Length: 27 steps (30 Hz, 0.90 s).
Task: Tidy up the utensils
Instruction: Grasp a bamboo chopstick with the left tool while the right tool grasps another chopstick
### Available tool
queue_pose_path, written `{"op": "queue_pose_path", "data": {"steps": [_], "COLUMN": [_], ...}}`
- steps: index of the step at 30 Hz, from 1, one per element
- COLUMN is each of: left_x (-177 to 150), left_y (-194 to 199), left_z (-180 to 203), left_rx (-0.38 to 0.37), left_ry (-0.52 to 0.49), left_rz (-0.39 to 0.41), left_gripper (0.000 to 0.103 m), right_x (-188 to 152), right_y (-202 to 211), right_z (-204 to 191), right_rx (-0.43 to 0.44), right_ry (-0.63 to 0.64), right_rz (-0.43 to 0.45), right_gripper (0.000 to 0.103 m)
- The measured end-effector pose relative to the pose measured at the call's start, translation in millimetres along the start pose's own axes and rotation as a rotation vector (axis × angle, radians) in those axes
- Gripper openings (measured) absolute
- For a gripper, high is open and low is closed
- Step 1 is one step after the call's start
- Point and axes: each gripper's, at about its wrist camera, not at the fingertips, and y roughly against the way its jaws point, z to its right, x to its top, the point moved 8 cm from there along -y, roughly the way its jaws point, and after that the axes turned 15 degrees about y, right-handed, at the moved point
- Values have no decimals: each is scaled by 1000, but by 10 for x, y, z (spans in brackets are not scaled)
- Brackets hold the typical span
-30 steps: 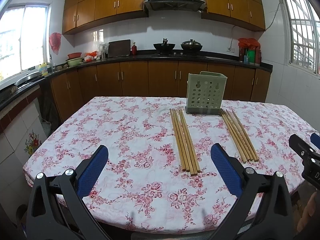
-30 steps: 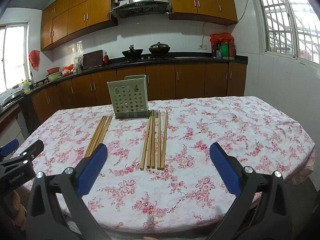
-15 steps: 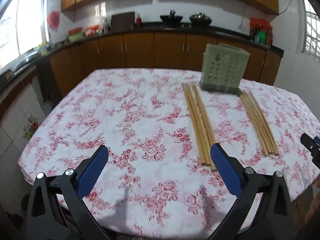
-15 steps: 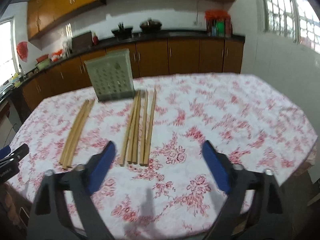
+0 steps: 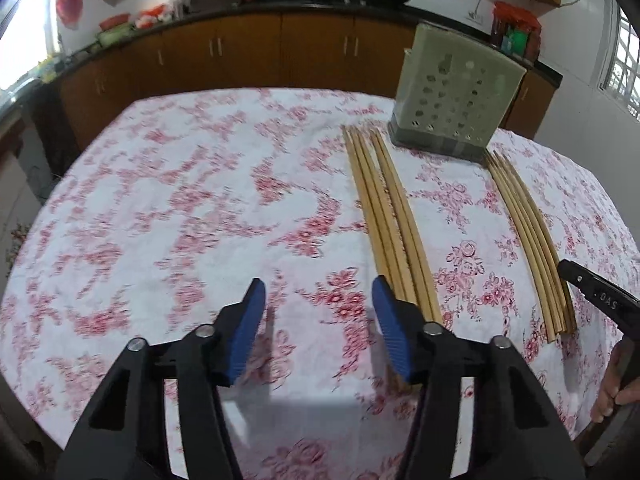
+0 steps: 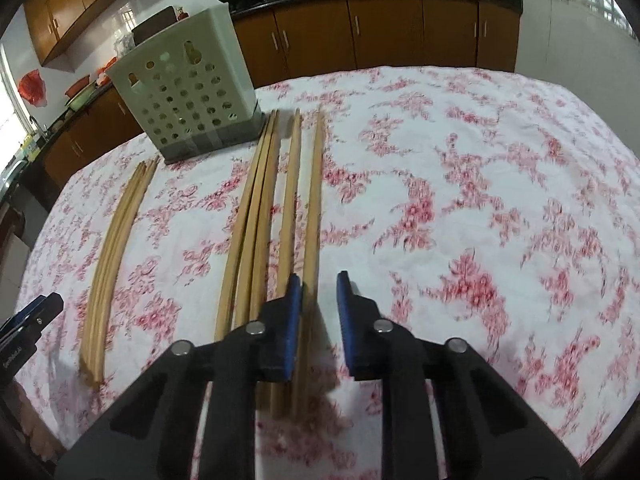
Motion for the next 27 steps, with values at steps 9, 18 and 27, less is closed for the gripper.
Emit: {"op": "queue_pose_path", "data": {"steps": [9, 18, 27], "left_x": [-70, -56, -2], "left_y": [-179, -177, -331], "left_z": [182, 329, 252], "left_rx": [-57, -101, -45], "left_ry": [-31, -48, -41], "left_rz": [-71, -82, -94], "left_gripper": [31, 26, 8], "right_x": [27, 19, 8], "right_y": [-16, -9, -11], "right_z": [124, 109, 101], "right_rx": [-32, -47, -49], "right_ry": [1, 19, 32], "right_rz": [15, 22, 20], "right_gripper": [8, 8, 8]}}
